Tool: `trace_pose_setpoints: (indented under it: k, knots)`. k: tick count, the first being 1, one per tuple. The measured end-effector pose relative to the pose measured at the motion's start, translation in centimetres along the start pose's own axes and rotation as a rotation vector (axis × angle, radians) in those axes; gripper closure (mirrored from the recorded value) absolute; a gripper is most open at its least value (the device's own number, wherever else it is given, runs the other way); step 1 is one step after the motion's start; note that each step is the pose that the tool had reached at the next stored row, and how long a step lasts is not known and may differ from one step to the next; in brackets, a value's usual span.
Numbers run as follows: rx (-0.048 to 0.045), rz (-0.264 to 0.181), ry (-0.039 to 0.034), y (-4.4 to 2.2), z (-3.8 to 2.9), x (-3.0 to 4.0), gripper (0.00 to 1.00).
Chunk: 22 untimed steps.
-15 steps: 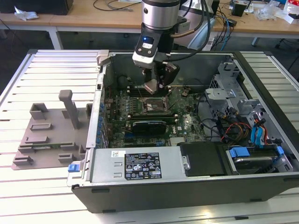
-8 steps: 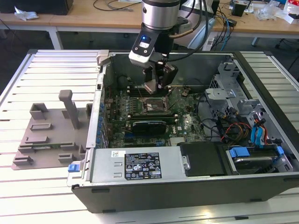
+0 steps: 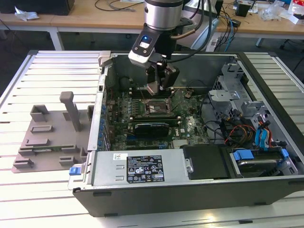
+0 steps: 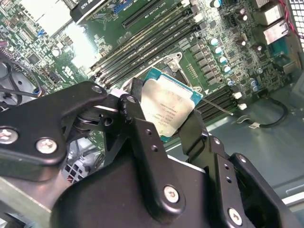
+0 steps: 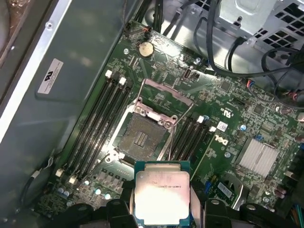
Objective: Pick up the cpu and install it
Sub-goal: 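Place the cpu into insertion slot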
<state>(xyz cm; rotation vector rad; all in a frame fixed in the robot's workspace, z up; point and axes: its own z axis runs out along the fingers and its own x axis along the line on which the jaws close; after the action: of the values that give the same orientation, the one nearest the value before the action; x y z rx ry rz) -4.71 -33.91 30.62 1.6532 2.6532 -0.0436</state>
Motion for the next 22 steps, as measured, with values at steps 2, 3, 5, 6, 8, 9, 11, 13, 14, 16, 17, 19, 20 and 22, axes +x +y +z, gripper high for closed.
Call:
trace_pose_setpoints:
  k: [2, 3, 5, 6, 8, 9, 11, 13, 14, 16, 17, 19, 20, 22]
  knots:
    - [0.0007, 0.025, 0.0004, 0.0, 0.0, 0.0, 0.45]
    - [0.001, 0.035, 0.0005, 0.0, 0.0, 0.0, 0.45]
    - [0.0015, 0.053, 0.0008, 0.0, 0.0, 0.0, 0.45]
    - [0.0016, 0.057, 0.0009, 0.0, 0.0, 0.0, 0.45]
    - [0.0019, 0.068, 0.0011, 0.0, 0.0, 0.0, 0.45]
    - [0.0021, 0.077, 0.0012, 0.0, 0.0, 0.0, 0.45]
    - [0.0027, 0.1, 0.0015, 0.01, 0.0, 0.0, 0.45]
    - [0.0032, 0.115, 0.0018, 0.01, 0.0, 0.0, 0.45]
    - [0.0034, 0.121, 0.0018, 0.01, 0.0, -0.01, 0.45]
    - [0.0037, 0.133, 0.002, 0.01, 0.0, -0.01, 0.45]
    - [0.0039, 0.142, 0.0021, 0.01, 0.0, -0.01, 0.45]
    - [0.0045, 0.161, 0.0025, 0.01, 0.01, -0.01, 0.45]
    - [0.005, 0.18, 0.0027, 0.01, 0.01, -0.01, 0.45]
    - [0.0057, 0.204, 0.0031, 0.0, 0.01, -0.01, 0.45]
